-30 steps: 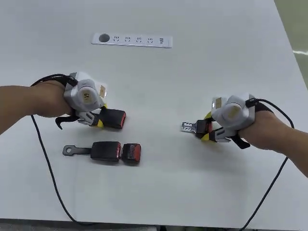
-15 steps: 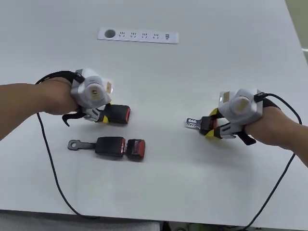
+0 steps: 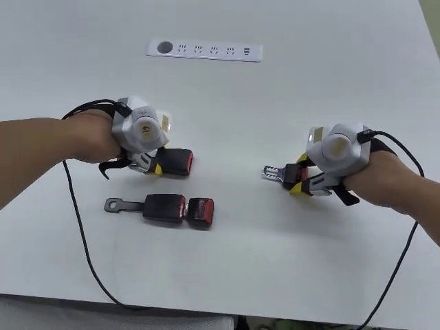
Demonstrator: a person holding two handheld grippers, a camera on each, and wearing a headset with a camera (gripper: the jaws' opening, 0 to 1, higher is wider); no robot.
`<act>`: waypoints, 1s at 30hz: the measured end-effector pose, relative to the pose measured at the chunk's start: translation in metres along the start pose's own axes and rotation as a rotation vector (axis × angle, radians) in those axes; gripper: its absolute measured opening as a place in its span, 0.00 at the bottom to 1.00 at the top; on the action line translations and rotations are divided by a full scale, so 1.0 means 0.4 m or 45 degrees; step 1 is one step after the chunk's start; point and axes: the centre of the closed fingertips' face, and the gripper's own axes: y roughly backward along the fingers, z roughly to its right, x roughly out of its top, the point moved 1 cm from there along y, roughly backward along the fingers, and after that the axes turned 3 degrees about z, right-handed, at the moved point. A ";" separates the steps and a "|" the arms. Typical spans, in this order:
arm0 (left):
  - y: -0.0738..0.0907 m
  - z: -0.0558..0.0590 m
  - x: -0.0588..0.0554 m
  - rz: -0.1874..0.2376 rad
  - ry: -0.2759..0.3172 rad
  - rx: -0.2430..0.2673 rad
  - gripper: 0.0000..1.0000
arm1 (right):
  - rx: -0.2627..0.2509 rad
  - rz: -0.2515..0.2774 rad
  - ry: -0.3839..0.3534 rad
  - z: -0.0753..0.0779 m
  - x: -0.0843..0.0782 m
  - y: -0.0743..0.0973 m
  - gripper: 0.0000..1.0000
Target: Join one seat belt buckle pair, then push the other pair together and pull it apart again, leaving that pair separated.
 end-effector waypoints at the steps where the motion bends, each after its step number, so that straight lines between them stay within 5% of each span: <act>1: 0.000 0.000 0.000 0.001 0.001 0.000 0.31 | 0.002 0.003 0.003 -0.002 0.006 -0.003 0.36; 8: 0.002 0.001 0.000 0.024 0.004 0.002 0.31 | 0.020 0.052 0.046 -0.034 0.093 -0.060 0.36; 19: 0.003 0.000 -0.001 0.028 0.006 0.001 0.31 | 0.001 0.105 0.075 -0.032 0.226 -0.155 0.36; 30: 0.002 -0.002 -0.004 0.017 0.001 -0.005 0.31 | 0.009 0.091 0.060 -0.024 0.274 -0.196 0.35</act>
